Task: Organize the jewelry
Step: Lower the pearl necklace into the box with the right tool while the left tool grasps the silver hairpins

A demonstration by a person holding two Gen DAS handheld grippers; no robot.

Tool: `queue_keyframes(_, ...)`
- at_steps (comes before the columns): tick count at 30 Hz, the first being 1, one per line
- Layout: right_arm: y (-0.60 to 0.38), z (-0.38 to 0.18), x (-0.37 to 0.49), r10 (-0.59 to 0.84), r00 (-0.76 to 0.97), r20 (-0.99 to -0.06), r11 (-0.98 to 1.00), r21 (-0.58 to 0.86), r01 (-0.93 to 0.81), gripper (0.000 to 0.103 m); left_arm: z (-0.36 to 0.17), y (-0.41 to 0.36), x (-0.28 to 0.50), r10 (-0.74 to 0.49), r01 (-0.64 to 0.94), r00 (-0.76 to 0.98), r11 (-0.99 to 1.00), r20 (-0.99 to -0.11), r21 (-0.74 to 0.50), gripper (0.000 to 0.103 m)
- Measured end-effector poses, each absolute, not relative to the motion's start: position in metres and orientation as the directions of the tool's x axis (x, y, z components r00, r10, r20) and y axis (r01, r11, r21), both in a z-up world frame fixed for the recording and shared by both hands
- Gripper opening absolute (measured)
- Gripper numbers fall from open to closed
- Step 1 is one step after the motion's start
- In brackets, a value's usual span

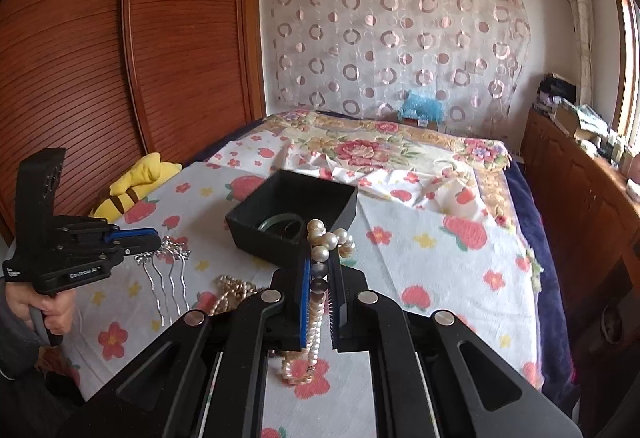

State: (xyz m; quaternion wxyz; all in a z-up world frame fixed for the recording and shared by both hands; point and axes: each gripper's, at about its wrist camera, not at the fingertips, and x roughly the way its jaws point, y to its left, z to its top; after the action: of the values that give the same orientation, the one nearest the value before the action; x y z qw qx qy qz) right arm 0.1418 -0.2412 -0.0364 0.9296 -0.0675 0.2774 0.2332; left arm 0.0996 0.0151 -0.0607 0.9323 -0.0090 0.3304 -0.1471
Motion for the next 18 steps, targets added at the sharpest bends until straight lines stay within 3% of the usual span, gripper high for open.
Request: queue_keyframes(18, -0.215, 0.038, 0.192, 0.425, 0.777, -0.464, 0.851, -0.087, -0.518, 0.009, -0.012, 0.013, 0.135, -0.265, 0.267, 0.806, 0.961, -0.53, -0.075, 0.007)
